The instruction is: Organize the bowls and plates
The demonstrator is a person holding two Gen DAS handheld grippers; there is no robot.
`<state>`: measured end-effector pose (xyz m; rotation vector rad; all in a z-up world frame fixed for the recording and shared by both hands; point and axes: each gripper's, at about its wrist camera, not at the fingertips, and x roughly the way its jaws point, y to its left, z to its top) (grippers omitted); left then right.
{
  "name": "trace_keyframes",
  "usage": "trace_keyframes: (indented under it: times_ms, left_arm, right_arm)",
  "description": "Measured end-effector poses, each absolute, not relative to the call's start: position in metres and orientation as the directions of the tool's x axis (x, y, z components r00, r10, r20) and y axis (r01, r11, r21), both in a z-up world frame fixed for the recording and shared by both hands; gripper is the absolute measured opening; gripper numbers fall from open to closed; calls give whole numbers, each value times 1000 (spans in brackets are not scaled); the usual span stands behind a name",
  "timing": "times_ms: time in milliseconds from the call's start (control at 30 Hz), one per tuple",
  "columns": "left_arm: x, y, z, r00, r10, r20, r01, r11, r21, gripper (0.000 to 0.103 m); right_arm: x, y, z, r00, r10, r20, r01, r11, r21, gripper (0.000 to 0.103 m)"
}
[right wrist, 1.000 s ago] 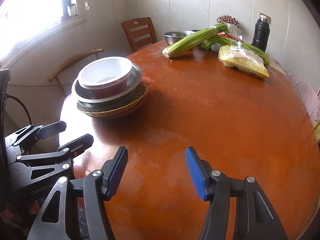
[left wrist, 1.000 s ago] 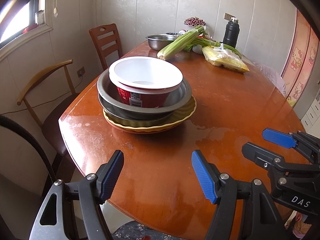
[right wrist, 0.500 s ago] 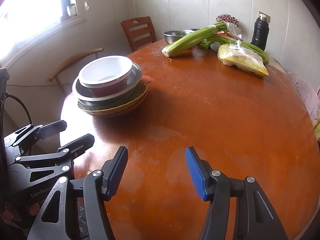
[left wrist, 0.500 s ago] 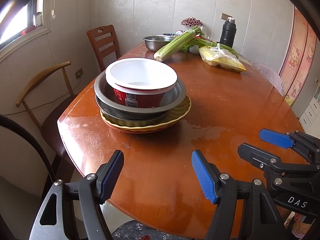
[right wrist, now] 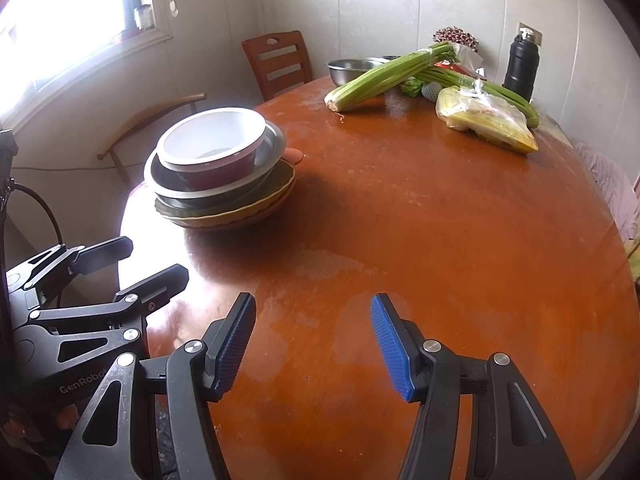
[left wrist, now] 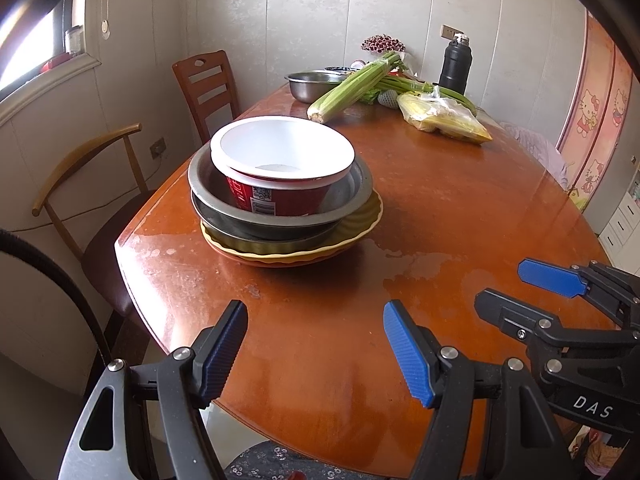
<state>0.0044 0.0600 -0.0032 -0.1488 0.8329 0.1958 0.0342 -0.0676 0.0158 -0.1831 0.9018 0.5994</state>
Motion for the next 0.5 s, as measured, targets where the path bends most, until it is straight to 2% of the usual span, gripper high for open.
trace_keyframes:
  times_ms: [500]
  left_arm:
    - [6, 59, -4, 654, 115, -748, -230, 972, -52, 70]
  right_arm:
    - [36, -68, 16, 472, 406, -783, -555, 827, 94, 62]
